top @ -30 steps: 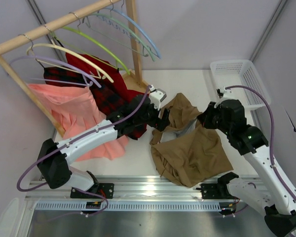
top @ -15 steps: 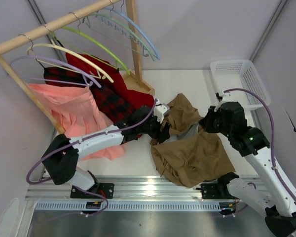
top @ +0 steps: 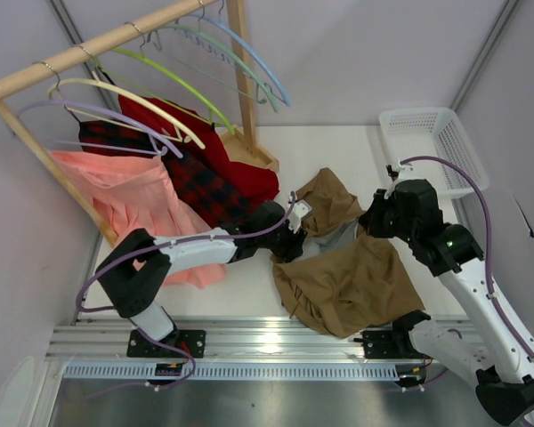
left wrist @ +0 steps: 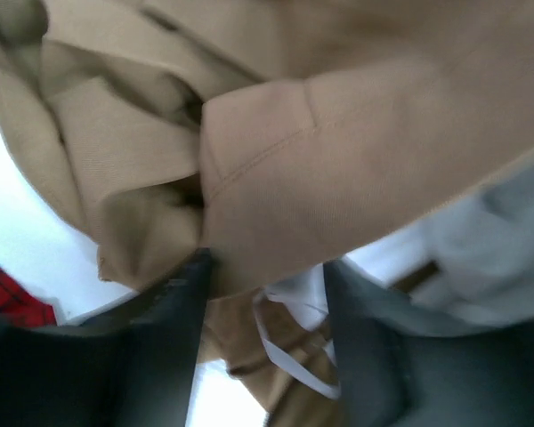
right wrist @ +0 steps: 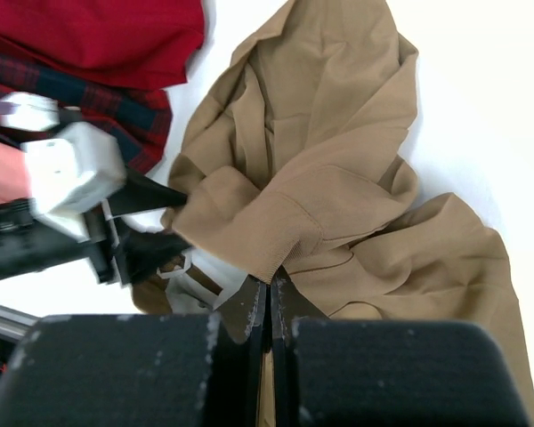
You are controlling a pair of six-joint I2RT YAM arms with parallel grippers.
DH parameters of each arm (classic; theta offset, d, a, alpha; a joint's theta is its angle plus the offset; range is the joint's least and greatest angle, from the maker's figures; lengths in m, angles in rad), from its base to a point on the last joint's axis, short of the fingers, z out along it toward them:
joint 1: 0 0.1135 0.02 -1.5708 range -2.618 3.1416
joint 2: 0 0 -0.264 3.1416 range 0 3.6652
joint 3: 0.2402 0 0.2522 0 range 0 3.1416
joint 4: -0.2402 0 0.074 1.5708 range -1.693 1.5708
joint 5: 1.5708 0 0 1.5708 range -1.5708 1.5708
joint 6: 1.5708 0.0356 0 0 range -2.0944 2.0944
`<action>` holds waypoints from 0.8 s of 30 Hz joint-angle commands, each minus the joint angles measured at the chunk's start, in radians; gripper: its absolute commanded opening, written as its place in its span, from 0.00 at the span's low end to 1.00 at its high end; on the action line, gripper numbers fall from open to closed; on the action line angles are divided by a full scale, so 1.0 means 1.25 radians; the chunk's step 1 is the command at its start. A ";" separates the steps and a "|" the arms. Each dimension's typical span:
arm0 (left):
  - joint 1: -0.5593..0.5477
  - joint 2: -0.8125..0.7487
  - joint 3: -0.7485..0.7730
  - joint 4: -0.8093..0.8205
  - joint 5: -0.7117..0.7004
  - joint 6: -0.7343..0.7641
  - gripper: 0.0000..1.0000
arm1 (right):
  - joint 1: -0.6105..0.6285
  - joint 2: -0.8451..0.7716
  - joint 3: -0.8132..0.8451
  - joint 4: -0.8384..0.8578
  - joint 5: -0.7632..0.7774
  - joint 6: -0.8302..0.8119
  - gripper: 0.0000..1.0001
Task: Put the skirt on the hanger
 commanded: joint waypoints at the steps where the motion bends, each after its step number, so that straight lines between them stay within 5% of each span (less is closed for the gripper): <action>1: -0.004 0.009 0.046 0.066 -0.072 0.019 0.49 | -0.003 -0.012 0.050 0.020 -0.015 -0.017 0.00; 7: -0.004 -0.040 0.073 0.083 -0.159 -0.002 0.00 | -0.005 -0.030 0.053 0.014 0.004 -0.020 0.00; 18: -0.001 -0.282 0.318 -0.201 -0.405 0.040 0.00 | -0.008 -0.020 0.170 0.010 0.108 -0.045 0.00; 24: 0.004 -0.273 0.592 -0.479 -0.512 0.043 0.00 | -0.015 -0.009 0.297 0.075 0.135 -0.055 0.00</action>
